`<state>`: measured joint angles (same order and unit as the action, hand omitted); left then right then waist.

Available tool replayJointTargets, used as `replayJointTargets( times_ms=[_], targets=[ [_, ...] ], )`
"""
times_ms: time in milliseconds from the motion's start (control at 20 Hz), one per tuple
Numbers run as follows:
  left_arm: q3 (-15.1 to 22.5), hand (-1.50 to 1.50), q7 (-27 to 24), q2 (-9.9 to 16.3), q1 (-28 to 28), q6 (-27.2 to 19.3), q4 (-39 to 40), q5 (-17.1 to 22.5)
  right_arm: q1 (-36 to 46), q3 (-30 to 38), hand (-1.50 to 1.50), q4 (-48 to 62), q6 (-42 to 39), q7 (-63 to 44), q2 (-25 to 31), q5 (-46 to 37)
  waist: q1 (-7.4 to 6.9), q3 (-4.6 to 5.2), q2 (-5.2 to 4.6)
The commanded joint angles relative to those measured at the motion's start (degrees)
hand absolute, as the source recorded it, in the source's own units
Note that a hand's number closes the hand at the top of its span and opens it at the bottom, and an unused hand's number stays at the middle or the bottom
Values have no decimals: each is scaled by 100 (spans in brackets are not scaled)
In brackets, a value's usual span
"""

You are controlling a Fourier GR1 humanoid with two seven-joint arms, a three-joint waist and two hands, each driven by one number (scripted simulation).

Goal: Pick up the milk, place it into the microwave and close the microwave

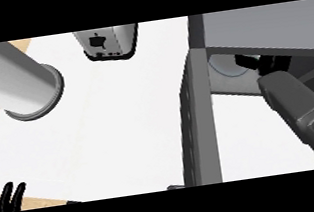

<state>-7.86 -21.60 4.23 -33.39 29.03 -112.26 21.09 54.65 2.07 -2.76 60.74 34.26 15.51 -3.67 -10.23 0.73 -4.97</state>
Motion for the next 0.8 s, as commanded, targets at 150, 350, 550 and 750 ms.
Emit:
replayJointTargets(
  times_ms=[150,350,550,750],
  targets=[
    [-16,-150,51,72,144,7,119,-49,176,-625,-150,193,-282,-339,-204,-659,-113,-109,38],
    [34,-150,80,79,304,9,170,-68,406,-739,-150,219,-594,-323,-445,-775,-64,-112,46],
    [-114,-150,-21,121,295,26,302,-64,446,-773,-150,256,-825,-311,-643,-810,-67,-108,69],
    [-23,-150,-37,-4,395,-95,262,-183,518,-770,-150,243,-1176,-301,-917,-807,-5,-110,88]
  ],
)
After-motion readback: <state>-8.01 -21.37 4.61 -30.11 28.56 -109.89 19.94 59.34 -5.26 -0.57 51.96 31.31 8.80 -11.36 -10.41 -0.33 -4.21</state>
